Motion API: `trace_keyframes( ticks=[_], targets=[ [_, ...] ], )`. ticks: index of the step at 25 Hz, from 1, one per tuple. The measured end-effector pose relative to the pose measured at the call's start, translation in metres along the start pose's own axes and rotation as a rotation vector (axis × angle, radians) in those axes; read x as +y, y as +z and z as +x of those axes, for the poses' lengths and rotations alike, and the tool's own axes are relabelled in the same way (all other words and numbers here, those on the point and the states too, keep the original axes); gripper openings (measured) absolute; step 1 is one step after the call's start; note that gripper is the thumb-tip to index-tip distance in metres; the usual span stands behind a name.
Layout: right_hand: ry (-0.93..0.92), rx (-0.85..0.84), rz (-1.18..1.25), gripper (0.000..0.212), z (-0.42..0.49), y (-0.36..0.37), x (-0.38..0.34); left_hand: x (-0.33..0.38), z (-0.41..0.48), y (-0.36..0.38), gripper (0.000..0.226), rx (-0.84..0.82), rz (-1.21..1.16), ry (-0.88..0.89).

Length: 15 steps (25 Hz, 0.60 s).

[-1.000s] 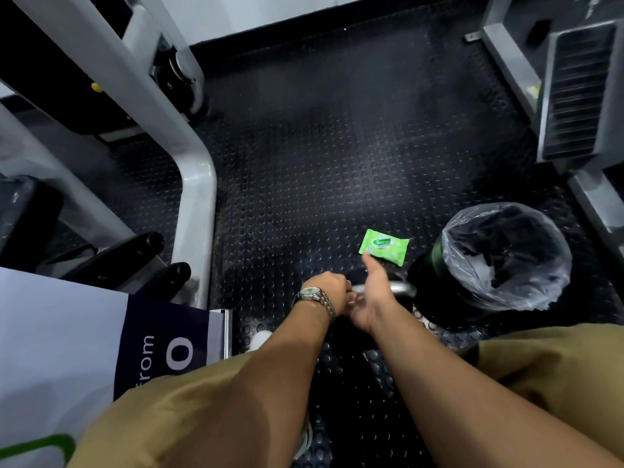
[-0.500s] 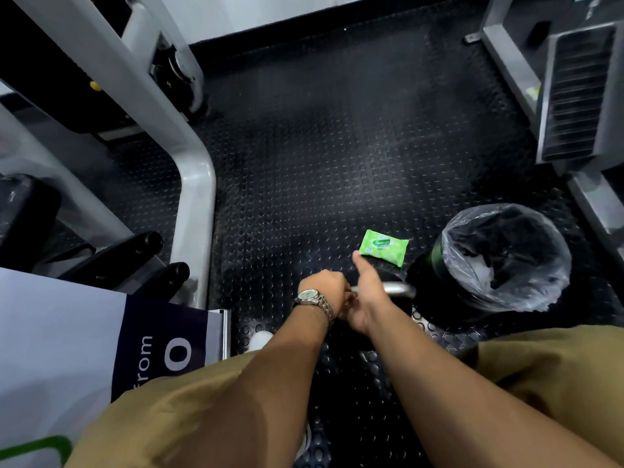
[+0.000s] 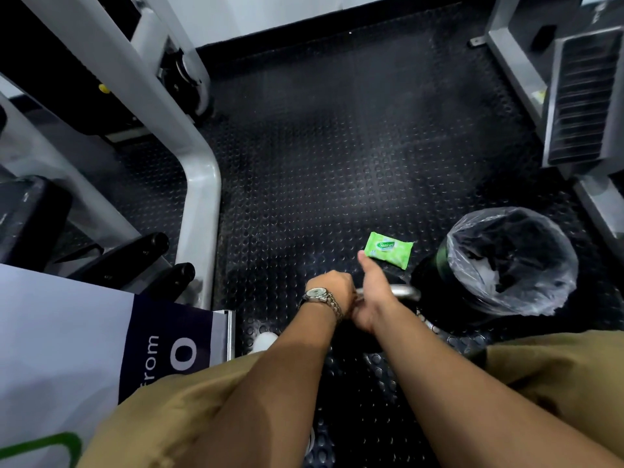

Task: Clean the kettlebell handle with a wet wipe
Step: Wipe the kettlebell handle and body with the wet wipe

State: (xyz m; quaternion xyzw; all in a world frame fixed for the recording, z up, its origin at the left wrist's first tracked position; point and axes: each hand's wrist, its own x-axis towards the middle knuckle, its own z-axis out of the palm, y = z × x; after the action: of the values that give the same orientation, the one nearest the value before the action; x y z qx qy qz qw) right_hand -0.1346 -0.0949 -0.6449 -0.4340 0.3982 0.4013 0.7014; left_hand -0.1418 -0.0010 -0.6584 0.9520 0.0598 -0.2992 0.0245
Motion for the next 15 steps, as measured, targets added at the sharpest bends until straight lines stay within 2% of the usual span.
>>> trace_keyframes(
  ticks=[2, 5, 7, 9, 11, 13, 14, 15],
  targets=[
    [-0.06, 0.091, 0.202, 0.067, 0.006, -0.006, -0.01, 0.0, -0.001, 0.001, 0.032, -0.011, -0.02, 0.0],
    [-0.081, 0.341, 0.209, 0.08, 0.052, -0.024, -0.015, 0.0, 0.001, 0.005, 0.034, -0.026, -0.028, -0.004],
    [-0.051, 0.277, 0.163, 0.082, 0.031, -0.017, -0.01, 0.001, 0.0, 0.003, 0.031, -0.003, -0.013, -0.008],
    [-0.044, 0.107, 0.045, 0.064, -0.003, -0.002, -0.001, 0.002, -0.001, 0.003, 0.027, 0.02, 0.002, -0.02],
    [-0.007, 0.039, 0.029, 0.06, -0.012, 0.003, 0.004, 0.005, -0.003, 0.003, 0.027, 0.024, 0.007, -0.029],
    [-0.067, 0.122, 0.186, 0.061, -0.006, -0.003, -0.004, 0.004, -0.003, 0.002, 0.03, 0.015, -0.02, -0.027],
    [-0.106, 0.17, 0.29, 0.069, 0.014, -0.012, -0.008, 0.003, -0.002, 0.003, 0.031, 0.005, -0.036, -0.024],
    [-0.108, 0.304, 0.306, 0.079, 0.047, -0.024, -0.011, 0.003, -0.002, 0.004, 0.032, -0.004, -0.041, -0.022]
  ],
)
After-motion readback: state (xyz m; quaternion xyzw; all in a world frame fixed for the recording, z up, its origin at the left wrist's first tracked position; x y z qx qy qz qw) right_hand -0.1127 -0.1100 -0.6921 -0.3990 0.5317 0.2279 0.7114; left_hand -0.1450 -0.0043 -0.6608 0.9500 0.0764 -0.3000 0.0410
